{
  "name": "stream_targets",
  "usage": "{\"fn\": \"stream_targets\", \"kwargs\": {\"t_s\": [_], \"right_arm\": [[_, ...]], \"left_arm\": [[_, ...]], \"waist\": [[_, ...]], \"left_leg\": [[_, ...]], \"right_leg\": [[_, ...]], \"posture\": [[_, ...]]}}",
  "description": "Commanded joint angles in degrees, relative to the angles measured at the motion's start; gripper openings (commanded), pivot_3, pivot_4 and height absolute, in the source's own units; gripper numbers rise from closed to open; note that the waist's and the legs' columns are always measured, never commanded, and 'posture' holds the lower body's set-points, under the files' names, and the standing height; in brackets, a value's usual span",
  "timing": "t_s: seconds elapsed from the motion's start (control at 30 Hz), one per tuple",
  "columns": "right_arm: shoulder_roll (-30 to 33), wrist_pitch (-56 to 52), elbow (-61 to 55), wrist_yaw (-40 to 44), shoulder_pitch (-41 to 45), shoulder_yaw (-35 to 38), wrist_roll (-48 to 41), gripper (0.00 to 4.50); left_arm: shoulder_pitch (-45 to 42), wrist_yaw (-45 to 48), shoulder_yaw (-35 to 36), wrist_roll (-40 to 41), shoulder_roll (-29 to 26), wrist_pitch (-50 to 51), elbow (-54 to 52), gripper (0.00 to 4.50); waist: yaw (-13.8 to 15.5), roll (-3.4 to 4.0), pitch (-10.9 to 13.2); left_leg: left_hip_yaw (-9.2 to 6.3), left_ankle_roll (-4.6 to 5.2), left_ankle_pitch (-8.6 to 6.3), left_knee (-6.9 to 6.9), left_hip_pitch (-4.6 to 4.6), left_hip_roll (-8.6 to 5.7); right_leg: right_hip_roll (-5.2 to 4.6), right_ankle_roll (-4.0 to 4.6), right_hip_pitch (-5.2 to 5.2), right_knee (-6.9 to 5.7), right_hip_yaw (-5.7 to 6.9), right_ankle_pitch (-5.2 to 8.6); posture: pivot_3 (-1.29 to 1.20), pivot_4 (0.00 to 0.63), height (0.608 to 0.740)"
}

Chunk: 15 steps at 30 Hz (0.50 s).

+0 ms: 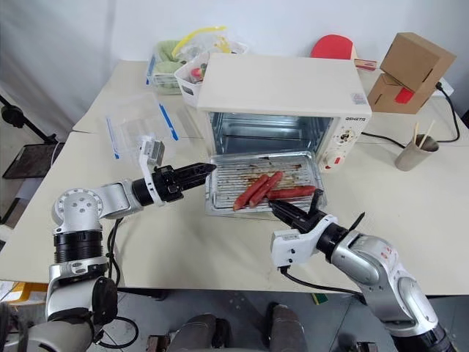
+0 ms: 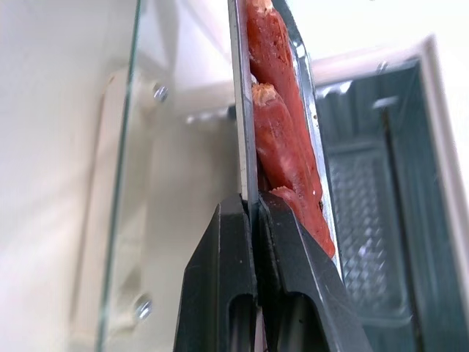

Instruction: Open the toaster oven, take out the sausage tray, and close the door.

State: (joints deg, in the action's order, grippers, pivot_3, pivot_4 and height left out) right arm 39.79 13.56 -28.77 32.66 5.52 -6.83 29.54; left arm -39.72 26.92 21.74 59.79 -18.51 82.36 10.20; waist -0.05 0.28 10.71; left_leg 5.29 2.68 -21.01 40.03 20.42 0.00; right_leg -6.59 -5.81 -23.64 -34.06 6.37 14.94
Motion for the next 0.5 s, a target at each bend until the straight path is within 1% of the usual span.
{"fn": "stream_targets", "kwargs": {"t_s": [0.03, 0.07, 0.13, 0.2, 0.23, 0.27, 0.37, 0.5], "right_arm": [[-0.4, 1.6, 0.0, 0.1, 1.8, -0.6, -1.6, 0.00], [-0.4, 2.0, 0.4, 0.2, 2.3, -0.9, -1.7, 0.00], [-0.4, 2.2, 0.9, 0.4, 3.0, -1.4, -2.0, 0.00], [-0.3, 2.5, 1.6, 0.5, 3.4, -1.5, -2.4, 0.00], [-0.1, 2.8, 1.8, 0.5, 3.4, -1.4, -2.5, 0.00], [0.0, 2.9, 1.9, 0.5, 3.4, -1.3, -2.6, 0.00], [0.1, 3.3, 2.2, 0.4, 3.1, -1.1, -2.9, 0.00], [0.0, 3.4, 2.5, 0.5, 3.5, -1.1, -3.3, 0.00]], "left_arm": [[-1.3, -3.6, 4.0, 4.5, 2.0, 4.0, -0.8, 4.14], [-1.5, -4.8, 5.1, 5.2, 2.7, 4.8, -0.4, 4.14], [-1.8, -7.2, 6.9, 5.9, 4.0, 6.1, -0.2, 3.76], [-1.9, -9.1, 8.3, 6.2, 4.7, 7.3, 0.0, 3.29], [-1.9, -9.6, 8.8, 6.4, 4.8, 7.9, 0.0, 3.04], [-1.9, -10.0, 9.3, 6.6, 4.9, 8.3, -0.1, 2.69], [-1.9, -11.3, 10.6, 7.5, 4.9, 9.8, 0.3, 1.91], [-2.0, -14.6, 12.0, 10.4, 4.9, 10.1, 2.6, 0.72]], "waist": [[0.1, 0.00, 0.0], [0.1, 0.00, 0.0], [0.2, 0.00, 0.0], [0.1, 0.00, 0.0], [0.1, 0.00, 0.0], [0.1, 0.00, 0.0], [0.1, 0.00, 0.0], [0.1, 0.00, 0.0]], "left_leg": [[-0.01, 0.00, 0.00, 0.00, 0.00, -0.01], [-0.01, 0.00, 0.00, 0.01, 0.00, -0.01], [0.01, 0.00, 0.00, 0.01, 0.00, -0.03], [0.00, 0.00, 0.00, 0.00, -0.01, -0.03], [0.00, -0.01, 0.00, 0.00, -0.01, -0.02], [0.00, -0.02, 0.00, 0.00, -0.01, -0.02], [0.01, -0.03, 0.00, 0.00, -0.02, -0.02], [0.01, -0.04, 0.00, 0.00, -0.02, -0.02]], "right_leg": [[-0.01, 0.00, 0.00, 0.00, 0.00, 0.00], [-0.01, 0.00, 0.01, -0.01, 0.00, 0.00], [-0.03, 0.00, 0.02, 0.01, -0.02, 0.00], [-0.02, 0.00, 0.02, 0.01, -0.02, 0.00], [0.00, 0.00, 0.02, 0.01, -0.02, 0.00], [0.00, 0.00, 0.03, 0.01, -0.03, 0.00], [0.01, 0.00, 0.03, 0.00, -0.03, 0.00], [0.00, 0.00, 0.03, 0.00, -0.04, 0.00]], "posture": [[0.00, 0.150, 0.740], [0.00, 0.150, 0.740], [0.00, 0.150, 0.740], [0.00, 0.150, 0.740], [0.00, 0.150, 0.740], [0.00, 0.150, 0.740], [0.00, 0.150, 0.740], [0.00, 0.150, 0.740]]}}
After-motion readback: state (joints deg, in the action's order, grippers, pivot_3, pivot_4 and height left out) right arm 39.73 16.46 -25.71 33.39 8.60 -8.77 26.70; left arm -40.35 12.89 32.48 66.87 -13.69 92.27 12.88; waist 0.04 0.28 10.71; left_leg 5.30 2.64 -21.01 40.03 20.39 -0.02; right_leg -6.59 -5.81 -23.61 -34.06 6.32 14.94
